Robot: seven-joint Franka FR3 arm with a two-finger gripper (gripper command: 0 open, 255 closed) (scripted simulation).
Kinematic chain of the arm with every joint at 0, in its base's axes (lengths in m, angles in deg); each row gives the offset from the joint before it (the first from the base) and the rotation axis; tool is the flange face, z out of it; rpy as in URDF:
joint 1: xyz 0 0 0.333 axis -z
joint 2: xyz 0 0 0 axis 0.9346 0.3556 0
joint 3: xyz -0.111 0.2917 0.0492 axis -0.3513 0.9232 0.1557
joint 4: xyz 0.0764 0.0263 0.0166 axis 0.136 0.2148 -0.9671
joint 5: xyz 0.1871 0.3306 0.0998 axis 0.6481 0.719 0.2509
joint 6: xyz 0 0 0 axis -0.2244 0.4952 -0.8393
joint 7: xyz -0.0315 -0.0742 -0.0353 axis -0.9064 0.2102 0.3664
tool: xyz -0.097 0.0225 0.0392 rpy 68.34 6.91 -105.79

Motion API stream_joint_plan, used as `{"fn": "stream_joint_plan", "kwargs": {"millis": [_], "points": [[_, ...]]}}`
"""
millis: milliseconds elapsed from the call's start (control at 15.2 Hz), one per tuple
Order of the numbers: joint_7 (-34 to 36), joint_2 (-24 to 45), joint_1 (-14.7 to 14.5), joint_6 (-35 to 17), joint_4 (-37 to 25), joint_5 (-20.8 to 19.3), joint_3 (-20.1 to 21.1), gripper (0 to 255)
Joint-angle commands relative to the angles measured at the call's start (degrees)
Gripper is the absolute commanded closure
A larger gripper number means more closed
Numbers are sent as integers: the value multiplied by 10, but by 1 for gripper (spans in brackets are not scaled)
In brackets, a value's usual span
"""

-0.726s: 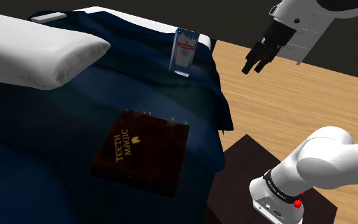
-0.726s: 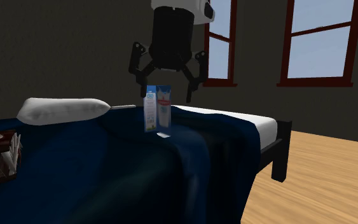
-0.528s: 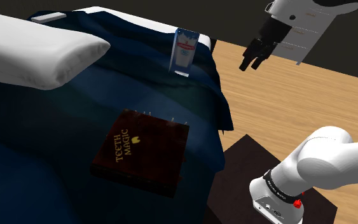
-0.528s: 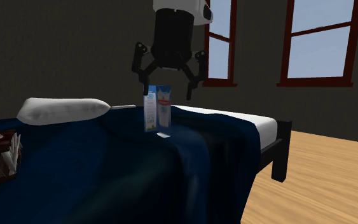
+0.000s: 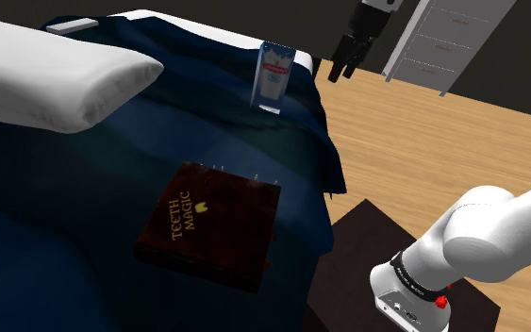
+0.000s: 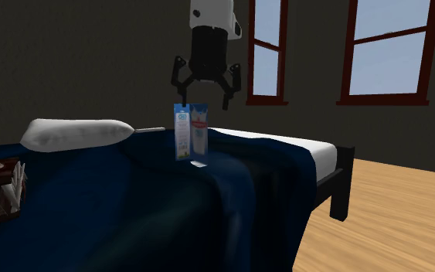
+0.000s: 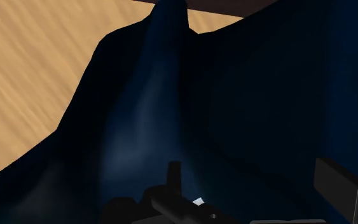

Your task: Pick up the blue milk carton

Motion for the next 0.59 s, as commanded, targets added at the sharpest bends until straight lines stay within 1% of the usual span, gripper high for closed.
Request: {"fn": "stream_joint_plan", "kwargs": {"millis": [0,264,528], "points": [[-27,56,-6,6,-57,-3,-4,0],[-72,157,-17,29,-173,-6,-4,0],[-114,263,-23,67,-308,-8,1,0]]}}
